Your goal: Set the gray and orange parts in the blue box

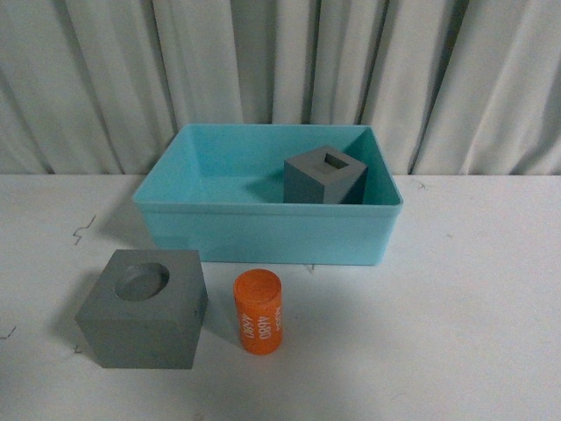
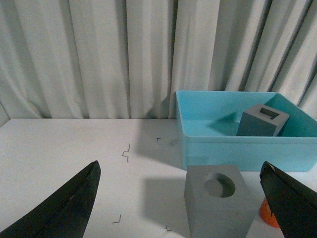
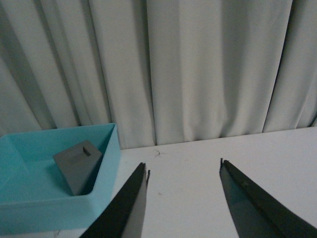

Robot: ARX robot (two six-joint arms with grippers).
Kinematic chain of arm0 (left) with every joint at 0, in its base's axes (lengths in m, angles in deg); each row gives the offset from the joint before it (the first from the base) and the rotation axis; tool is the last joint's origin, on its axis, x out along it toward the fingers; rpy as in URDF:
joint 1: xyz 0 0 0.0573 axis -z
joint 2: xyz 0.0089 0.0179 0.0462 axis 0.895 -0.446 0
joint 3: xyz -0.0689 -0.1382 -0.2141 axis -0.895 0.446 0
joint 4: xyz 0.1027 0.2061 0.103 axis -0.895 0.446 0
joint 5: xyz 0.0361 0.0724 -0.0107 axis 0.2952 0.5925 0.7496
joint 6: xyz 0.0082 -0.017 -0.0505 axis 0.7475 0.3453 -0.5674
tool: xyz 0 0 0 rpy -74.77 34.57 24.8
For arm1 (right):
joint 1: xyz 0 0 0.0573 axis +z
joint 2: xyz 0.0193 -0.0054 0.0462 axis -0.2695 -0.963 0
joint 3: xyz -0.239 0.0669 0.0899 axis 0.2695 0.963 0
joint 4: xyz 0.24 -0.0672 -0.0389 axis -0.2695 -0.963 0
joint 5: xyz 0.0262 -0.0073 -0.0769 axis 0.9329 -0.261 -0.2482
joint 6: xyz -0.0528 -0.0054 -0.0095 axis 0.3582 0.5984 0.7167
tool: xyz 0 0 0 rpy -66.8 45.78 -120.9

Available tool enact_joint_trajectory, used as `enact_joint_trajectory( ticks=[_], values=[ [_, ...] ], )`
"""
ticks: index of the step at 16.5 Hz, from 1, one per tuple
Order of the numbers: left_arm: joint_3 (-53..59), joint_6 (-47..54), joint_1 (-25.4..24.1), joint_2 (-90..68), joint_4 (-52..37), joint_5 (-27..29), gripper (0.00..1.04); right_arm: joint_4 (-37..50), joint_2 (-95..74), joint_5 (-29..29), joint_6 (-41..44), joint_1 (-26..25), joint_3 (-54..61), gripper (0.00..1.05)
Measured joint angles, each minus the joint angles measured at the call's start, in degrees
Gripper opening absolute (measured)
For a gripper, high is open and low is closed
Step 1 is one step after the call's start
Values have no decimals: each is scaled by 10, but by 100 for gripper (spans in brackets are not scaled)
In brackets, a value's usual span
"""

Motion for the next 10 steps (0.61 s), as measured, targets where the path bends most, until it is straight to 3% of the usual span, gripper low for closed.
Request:
enact_joint_trajectory(
  ticks=[2,4,10],
  values=[
    [0,0,0,0,0,0,98,-10,24,0,21,0,29,27],
    [0,0,0,0,0,0,98,-27,73,0,30,0,62,2],
    [0,0,0,0,0,0,98,-88,180,0,35,0,107,2]
  ],
)
